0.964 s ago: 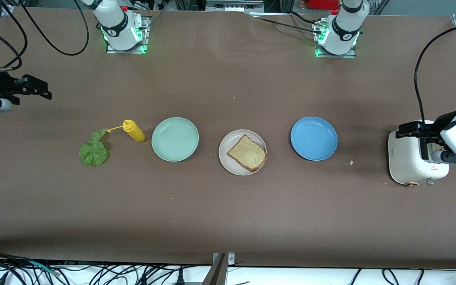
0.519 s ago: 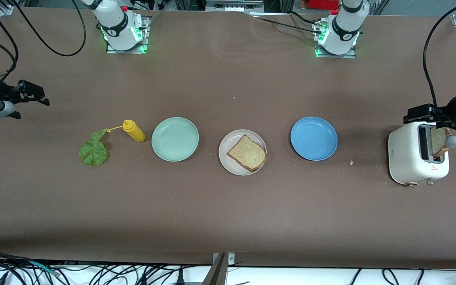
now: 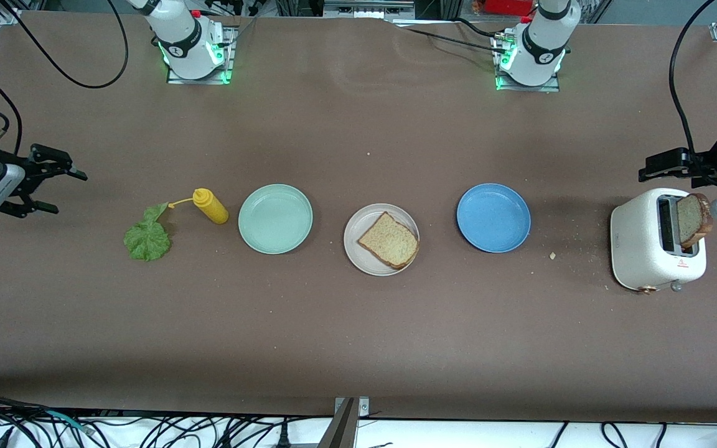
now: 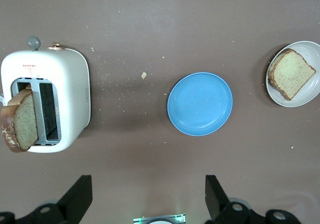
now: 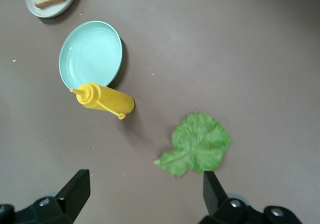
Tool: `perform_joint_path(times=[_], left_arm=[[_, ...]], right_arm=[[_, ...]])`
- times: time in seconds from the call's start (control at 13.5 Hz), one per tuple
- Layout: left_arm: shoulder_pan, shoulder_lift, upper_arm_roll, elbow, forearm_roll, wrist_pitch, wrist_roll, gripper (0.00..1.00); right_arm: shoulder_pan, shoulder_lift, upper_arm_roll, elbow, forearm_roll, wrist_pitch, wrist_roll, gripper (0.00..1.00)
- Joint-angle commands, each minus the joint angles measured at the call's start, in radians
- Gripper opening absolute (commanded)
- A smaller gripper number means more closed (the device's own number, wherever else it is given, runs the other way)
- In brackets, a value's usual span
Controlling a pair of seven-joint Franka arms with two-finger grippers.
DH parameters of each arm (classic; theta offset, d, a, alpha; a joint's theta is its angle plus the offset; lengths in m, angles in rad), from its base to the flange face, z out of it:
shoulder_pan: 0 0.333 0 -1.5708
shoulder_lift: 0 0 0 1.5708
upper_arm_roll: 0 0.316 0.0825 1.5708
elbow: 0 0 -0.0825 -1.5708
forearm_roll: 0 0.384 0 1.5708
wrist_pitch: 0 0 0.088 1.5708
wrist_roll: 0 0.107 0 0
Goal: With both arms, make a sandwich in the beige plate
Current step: 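Reach the right gripper to the mustard while the left gripper rises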
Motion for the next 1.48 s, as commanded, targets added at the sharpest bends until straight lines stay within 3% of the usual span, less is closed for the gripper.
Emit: perform_joint_path(times=[0.0,0.37,0.67,0.96,1.11,1.41], left_arm=[[-0.006,-0.06,-0.011,-0.077,0.035,0.017,-0.014,1.0],[-0.005,-0.131,-0.029,-0.219,0.037,0.102,-0.015,1.0],[-0.005,-0.202,-0.043,-0.352,0.044,0.205,-0.015,1.0],[-0.005,-0.203,-0.064,-0.348,0.099,0.231,-0.026,1.0],[-0.002,-0.203,-0.109,-0.349,0.164,0.26,-0.084,1.0],[0.0,-0.203,-0.115,-0.349,0.187,0.259,-0.086,1.0]], right_arm=[[-0.006,0.085,-0.031,-0.006,0.147,0.007,-0.248,1.0],[-0.015,0.231,-0.031,-0.005,0.39,-0.005,-0.597,0.99],[-0.027,0.317,-0.031,-0.005,0.52,-0.076,-0.798,0.99],[-0.061,0.38,-0.031,0.007,0.599,-0.222,-0.872,0.99],[-0.061,0.38,-0.029,0.01,0.616,-0.243,-0.894,0.99],[-0.061,0.426,-0.029,0.01,0.683,-0.274,-1.002,0.99]])
